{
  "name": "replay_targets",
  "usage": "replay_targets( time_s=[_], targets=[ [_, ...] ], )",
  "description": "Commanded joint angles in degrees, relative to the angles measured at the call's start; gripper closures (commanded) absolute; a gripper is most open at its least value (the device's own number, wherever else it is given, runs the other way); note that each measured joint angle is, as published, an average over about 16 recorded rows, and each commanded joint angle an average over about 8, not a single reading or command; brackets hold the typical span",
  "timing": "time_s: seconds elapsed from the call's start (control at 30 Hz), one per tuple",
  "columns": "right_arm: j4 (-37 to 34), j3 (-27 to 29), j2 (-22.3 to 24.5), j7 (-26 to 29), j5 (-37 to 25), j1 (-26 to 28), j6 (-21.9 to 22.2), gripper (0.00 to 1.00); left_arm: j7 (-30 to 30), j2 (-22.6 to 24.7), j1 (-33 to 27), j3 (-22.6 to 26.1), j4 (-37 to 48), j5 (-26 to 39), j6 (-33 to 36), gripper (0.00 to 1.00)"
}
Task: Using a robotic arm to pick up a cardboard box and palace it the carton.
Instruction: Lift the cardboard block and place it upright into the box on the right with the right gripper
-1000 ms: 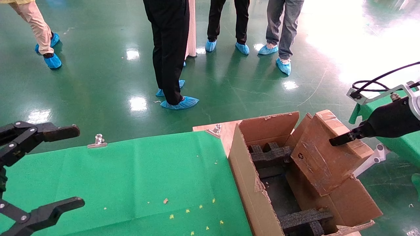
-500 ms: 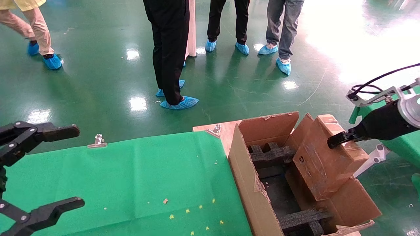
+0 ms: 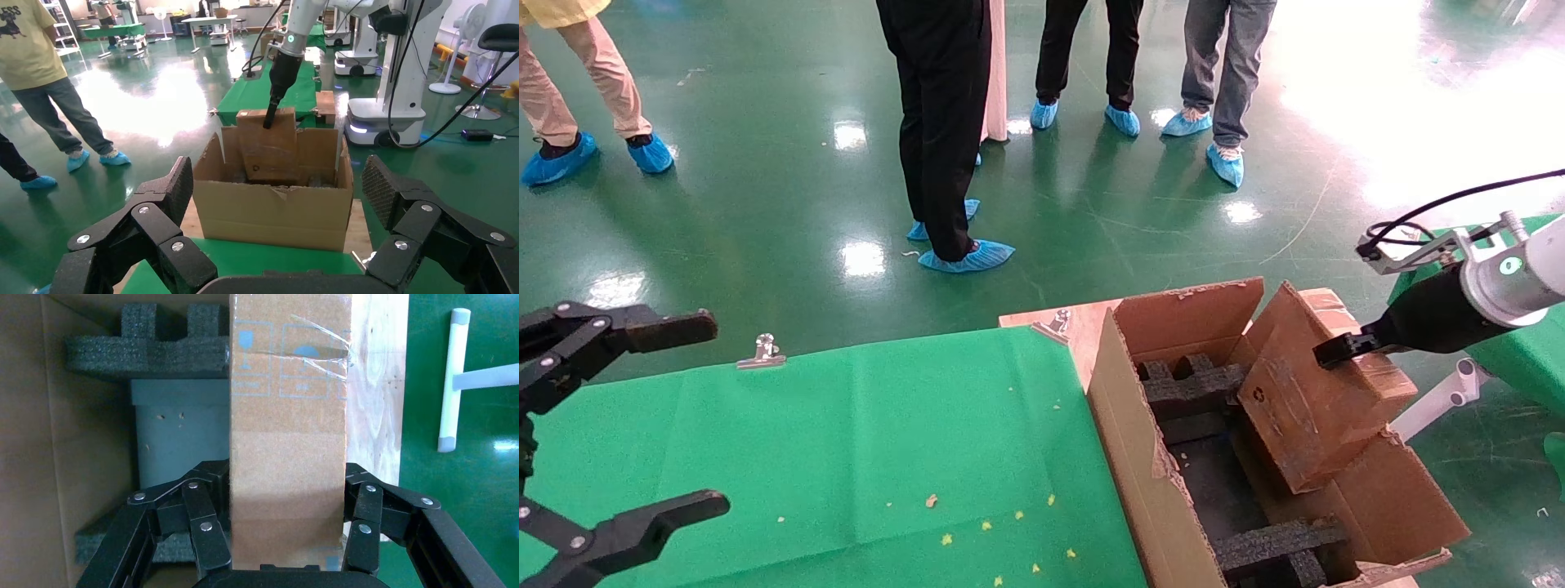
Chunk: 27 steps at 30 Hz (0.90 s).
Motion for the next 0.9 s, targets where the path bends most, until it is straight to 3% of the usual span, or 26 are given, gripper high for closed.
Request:
replay_targets(
  time_s=[0.03, 0.9],
  targets=[
    [0.1, 0.2, -0.4, 0.3, 0.3, -0.7, 0.6, 1.0, 0.0, 0.0, 0.0, 0.0, 0.0, 0.0, 0.0, 0.0],
    [-0.3, 1.5, -2.5, -0.5, 2.3, -8.7, 7.4, 1.0, 0.0, 0.0, 0.0, 0.0, 0.0, 0.0, 0.0, 0.0]
  ],
)
